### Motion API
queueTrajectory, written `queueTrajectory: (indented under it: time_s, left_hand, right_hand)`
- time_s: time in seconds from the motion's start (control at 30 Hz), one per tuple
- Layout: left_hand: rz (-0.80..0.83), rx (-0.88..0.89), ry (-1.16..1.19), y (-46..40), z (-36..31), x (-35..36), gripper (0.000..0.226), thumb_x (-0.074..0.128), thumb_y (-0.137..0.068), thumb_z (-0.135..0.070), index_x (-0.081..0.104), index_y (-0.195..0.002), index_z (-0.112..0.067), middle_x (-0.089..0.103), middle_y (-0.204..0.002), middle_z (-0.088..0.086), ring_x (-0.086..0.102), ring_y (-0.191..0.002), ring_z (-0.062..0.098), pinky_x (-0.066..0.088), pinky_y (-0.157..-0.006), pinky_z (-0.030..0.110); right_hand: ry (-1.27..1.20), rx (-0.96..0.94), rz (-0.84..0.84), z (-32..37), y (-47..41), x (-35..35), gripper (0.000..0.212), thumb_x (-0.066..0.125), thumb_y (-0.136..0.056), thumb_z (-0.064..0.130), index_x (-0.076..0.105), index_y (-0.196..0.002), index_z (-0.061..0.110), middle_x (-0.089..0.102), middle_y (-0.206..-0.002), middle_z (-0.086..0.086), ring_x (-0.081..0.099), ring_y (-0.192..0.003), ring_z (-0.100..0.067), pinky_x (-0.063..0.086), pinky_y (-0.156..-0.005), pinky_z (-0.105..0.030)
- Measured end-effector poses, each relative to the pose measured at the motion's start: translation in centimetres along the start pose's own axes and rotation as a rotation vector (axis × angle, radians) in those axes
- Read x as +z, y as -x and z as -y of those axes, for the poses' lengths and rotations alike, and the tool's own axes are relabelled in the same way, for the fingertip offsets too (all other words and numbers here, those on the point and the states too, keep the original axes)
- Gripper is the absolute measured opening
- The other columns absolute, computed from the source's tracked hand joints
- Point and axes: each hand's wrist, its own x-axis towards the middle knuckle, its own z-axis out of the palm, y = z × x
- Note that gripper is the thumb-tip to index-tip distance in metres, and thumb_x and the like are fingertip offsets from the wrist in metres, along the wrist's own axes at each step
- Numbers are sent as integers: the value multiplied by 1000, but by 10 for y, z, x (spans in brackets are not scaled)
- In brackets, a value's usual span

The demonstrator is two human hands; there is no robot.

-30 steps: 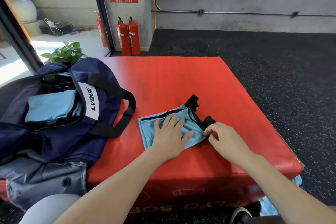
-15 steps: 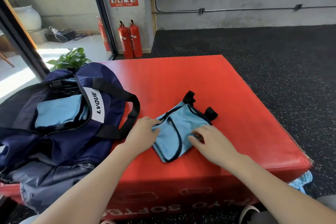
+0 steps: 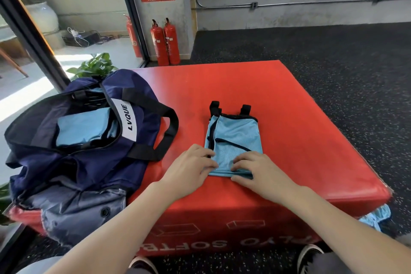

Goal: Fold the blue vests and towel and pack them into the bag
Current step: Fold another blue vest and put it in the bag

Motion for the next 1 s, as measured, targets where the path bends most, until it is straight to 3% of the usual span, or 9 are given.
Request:
queueTrajectory:
  time_s: [0.13,0.27,0.37,0.57,0.67,0.73,0.87,0.93,1.0]
  left_hand:
    - [41,-14,28,2,1,3,28,60,-98,-40,73,-117,-26,65,-122,-14,51,-114,8,48,-99,35]
    - [72,-46,31,1,0,0,45,60,-90,-59,71,-121,-28,63,-125,-17,48,-116,4,46,-101,30]
    - [40,-44,58,1,-1,1,43,67,-89,-55,72,-119,-25,64,-121,-16,50,-114,4,47,-98,28]
    - [-46,-47,101,-5,-5,3,19,62,-96,-39,72,-94,-23,65,-89,-13,53,-96,11,49,-86,36]
    - [-97,-102,170,-7,-7,4,19,57,-95,-41,68,-91,-25,61,-90,-15,53,-100,7,47,-89,36]
    - [-116,-123,208,-8,-10,2,16,57,-96,-38,65,-89,-26,62,-90,-14,54,-96,6,45,-85,32]
    - [-140,-175,283,-12,-20,-6,16,62,-97,-34,65,-85,-24,64,-73,-8,57,-75,10,39,-69,20]
    - [-161,-220,364,-13,-26,-10,16,66,-95,-33,67,-84,-23,63,-68,-6,54,-65,9,38,-60,18]
    - [-194,-268,479,-15,-32,-12,15,69,-93,-33,68,-82,-23,61,-65,0,48,-56,13,37,-55,24]
  right_hand:
    - [12,-15,-34,2,-2,2,13,72,-88,38,77,-94,28,70,-104,17,61,-101,-4,47,-93,-31]
    - [68,42,-13,5,-4,4,15,63,-95,39,73,-100,29,67,-110,18,56,-110,-5,36,-97,-26]
    - [72,74,6,6,-5,6,19,56,-99,40,70,-105,29,64,-115,19,52,-116,-3,29,-100,-22]
    - [-91,158,-56,7,-6,-5,8,64,-95,40,65,-96,32,61,-105,22,51,-108,0,39,-101,-33]
    - [-44,178,-28,3,-2,-19,30,71,-83,57,57,-100,36,54,-114,25,42,-112,3,33,-98,-28]
    - [-8,217,49,-4,1,-29,33,73,-78,56,55,-100,37,53,-117,23,45,-111,-1,38,-97,-30]
    - [-158,300,40,-12,6,-49,9,69,-79,36,60,-80,35,68,-80,13,62,-73,-6,52,-73,-36]
    - [-249,320,25,-11,6,-58,9,68,-80,25,62,-76,29,66,-68,8,56,-60,-10,48,-65,-35]
    - [-349,333,14,-11,6,-65,12,68,-83,18,62,-75,25,61,-62,5,45,-55,-9,39,-60,-33]
